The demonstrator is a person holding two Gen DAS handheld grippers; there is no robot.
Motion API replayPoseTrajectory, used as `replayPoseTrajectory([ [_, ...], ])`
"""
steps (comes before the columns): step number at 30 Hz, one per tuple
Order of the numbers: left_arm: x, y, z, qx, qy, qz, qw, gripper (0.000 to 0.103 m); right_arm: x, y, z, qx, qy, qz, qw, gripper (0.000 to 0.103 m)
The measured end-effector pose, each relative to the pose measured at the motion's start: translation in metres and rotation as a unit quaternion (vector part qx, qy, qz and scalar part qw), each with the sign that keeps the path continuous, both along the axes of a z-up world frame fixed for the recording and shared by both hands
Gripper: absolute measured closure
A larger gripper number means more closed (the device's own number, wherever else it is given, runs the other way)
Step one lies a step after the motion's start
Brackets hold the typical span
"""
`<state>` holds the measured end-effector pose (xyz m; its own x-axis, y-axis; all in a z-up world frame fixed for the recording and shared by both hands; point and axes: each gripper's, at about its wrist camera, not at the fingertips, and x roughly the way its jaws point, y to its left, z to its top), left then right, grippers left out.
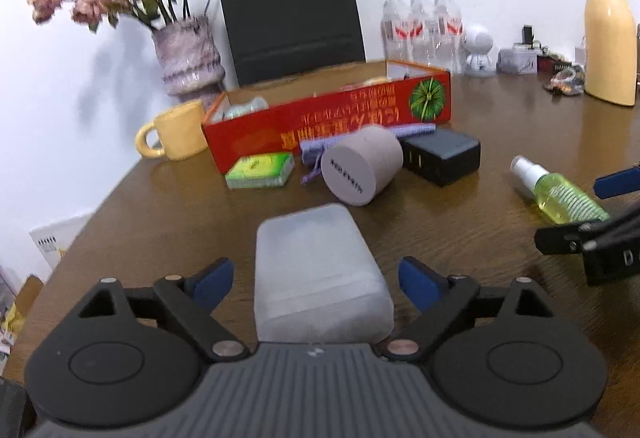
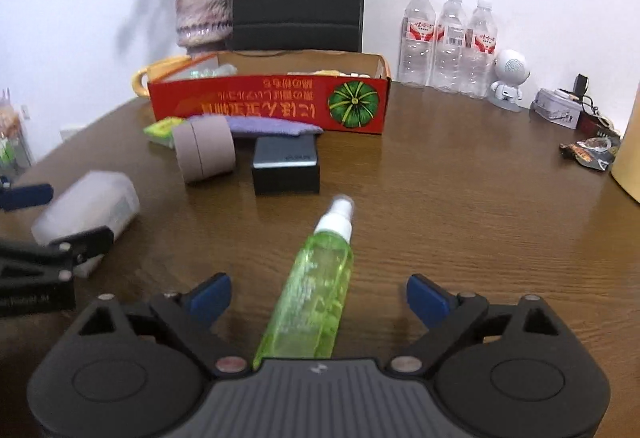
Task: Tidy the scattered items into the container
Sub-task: 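Lift the green bottle and white box and carry both over the cardboard box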
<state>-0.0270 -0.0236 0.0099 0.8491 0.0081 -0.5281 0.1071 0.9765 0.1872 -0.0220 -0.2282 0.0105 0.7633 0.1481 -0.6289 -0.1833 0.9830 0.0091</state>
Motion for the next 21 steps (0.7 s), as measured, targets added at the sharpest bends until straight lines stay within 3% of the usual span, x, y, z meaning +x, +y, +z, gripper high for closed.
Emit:
replayPoseTrajectory([
  [6, 0.012, 0.013, -0.005, -0.046, 0.052, 0.02, 0.9974, 0.01, 0.007, -0.003, -0.003, 0.006, 0.018, -0.046, 0.999, 0.008],
  [10, 0.013, 0.019, -0.008, -0.066, 0.064, 0.023, 0.9954, 0.005, 0.006, -0.011, -0.004, 0.041, 0.019, -0.058, 0.997, 0.008],
  [13, 0.015, 0.021, -0.009, -0.08, 0.075, 0.018, 0.9938, 0.004, 0.008, -0.009, -0.006, 0.025, 0.025, -0.054, 0.998, 0.005],
  [14, 0.016, 0.021, -0.009, -0.081, 0.077, 0.014, 0.9937, 0.004, 0.009, -0.006, -0.007, 0.011, 0.028, -0.053, 0.998, 0.0],
  [15, 0.016, 0.021, -0.009, -0.08, 0.076, 0.01, 0.9939, 0.005, 0.009, -0.005, -0.009, 0.002, 0.028, -0.053, 0.998, 0.0],
  [17, 0.012, 0.021, -0.007, -0.08, 0.07, 0.001, 0.9944, 0.029, 0.01, -0.005, -0.007, 0.003, 0.034, -0.051, 0.998, 0.0],
  [19, 0.007, 0.02, -0.003, -0.084, 0.068, -0.001, 0.9942, 0.033, 0.008, -0.006, -0.004, 0.005, 0.036, -0.051, 0.998, 0.015],
  [20, 0.006, 0.02, -0.001, -0.093, 0.069, -0.006, 0.9933, 0.033, 0.005, -0.005, 0.0, 0.008, 0.031, -0.049, 0.998, 0.059],
  [21, 0.004, 0.02, 0.002, -0.101, 0.071, -0.01, 0.9923, 0.033, 0.002, -0.005, 0.004, 0.008, 0.029, -0.052, 0.998, 0.072],
])
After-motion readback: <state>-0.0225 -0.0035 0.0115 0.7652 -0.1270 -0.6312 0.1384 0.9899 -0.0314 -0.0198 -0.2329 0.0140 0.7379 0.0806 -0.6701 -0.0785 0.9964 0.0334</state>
